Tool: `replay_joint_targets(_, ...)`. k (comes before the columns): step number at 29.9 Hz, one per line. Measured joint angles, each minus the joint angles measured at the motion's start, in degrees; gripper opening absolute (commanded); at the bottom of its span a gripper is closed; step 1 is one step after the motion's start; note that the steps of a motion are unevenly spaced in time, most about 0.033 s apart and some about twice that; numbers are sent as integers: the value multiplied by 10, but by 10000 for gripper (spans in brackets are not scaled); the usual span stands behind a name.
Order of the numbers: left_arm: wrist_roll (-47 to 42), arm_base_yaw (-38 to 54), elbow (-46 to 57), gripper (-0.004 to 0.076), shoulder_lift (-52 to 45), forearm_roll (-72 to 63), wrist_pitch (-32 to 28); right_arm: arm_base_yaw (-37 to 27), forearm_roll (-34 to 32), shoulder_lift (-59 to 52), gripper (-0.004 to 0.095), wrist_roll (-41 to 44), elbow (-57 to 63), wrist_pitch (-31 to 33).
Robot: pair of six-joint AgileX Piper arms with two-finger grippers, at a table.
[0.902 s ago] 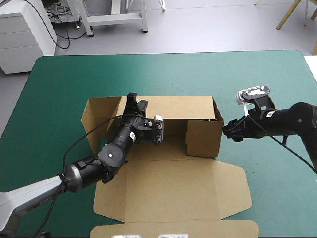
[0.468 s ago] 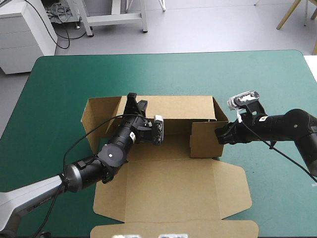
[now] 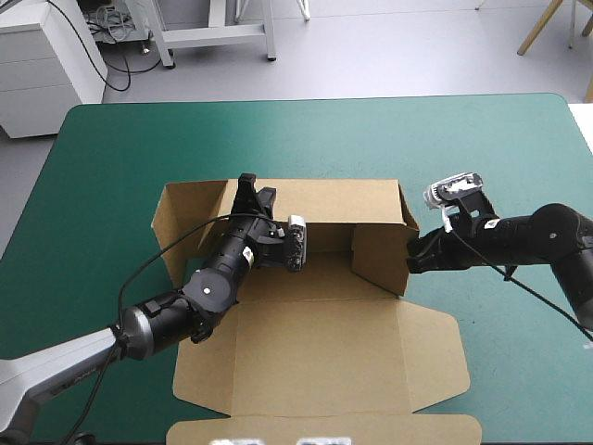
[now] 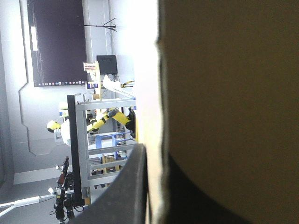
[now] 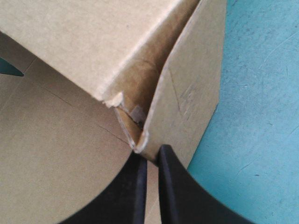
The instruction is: Fold the box
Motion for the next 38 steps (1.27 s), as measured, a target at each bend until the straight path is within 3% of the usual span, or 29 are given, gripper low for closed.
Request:
replay_joint_targets(22,0,-1,0,18,0,0,4,0,-1,0,-18,0,0,3)
replay_joint_targets(25,0,-1,0,132,0,0,4,0,-1,0,-18,0,0,3)
replay_joint_targets(30,-1,-14,7,492,-13,-14,4,0,-3,0,-18,0,0,6)
replay_joint_targets(33,-5,-29,12,660,-29,-30,4,0,-3,0,-18,1,0,6)
replay_joint_targets(35,-9,-42,12,708,-42,-32,9,0,-5,0,-18,4,0,6)
replay_joint_targets(38,-11,-67,12,711,-58,-36,40,0,-8,0,-18,7,0,6)
